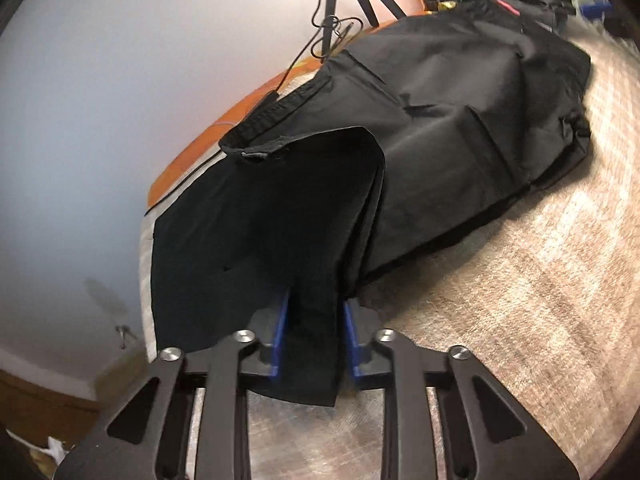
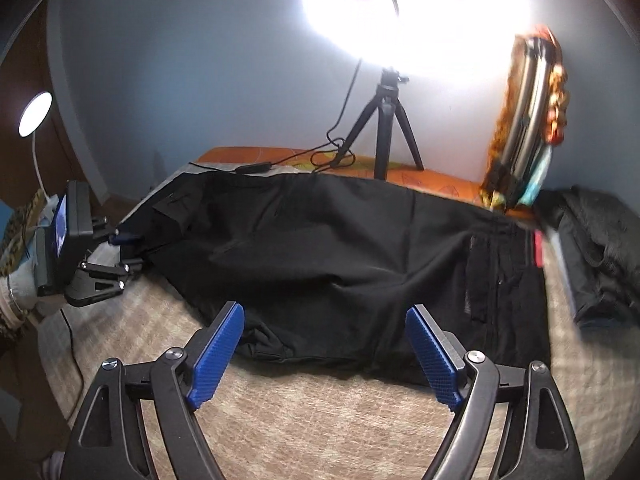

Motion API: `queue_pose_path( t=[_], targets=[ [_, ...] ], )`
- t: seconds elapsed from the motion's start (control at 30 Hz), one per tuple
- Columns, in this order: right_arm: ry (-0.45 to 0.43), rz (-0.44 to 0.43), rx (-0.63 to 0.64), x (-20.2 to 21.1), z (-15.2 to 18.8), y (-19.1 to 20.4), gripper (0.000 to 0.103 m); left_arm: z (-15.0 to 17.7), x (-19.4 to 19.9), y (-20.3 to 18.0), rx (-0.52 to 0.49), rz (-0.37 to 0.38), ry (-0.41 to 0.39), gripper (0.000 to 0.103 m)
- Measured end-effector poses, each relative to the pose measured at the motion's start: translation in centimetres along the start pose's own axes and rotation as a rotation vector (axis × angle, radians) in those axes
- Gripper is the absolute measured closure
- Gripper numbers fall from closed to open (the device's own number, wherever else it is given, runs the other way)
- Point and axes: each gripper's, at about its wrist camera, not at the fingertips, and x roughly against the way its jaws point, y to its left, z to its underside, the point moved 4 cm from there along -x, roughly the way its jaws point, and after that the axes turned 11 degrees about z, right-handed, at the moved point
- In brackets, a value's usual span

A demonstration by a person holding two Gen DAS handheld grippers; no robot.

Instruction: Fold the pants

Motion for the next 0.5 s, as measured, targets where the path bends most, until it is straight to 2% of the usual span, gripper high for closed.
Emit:
queue_pose_path(
  t=[0.07, 0.2, 0.33, 0.5],
  targets=[
    [0.016, -0.026, -0.025, -0.5, 0.0, -0.2, 0.019, 0.0, 0.6, 0.3, 0.013, 0.013, -0.027, 0.088],
    [-0.014, -0.006, 0.023, 0.0, -0.1, 0.3, 0.019, 0.1, 1.9, 1.4, 0.071, 0.061, -0.082, 0.089],
    [-0.030, -0.005, 0.034, 0.6, -0.1, 0.2, 0.019, 0.7, 2.7, 2.7, 0.128, 0.110, -0.098, 0.089],
    [-0.031, -0.009, 0.013, 0.7, -0.3, -0.1, 0.019, 0.9, 3.6, 5.4, 0.203, 0.102, -0.121, 0.094]
  ],
)
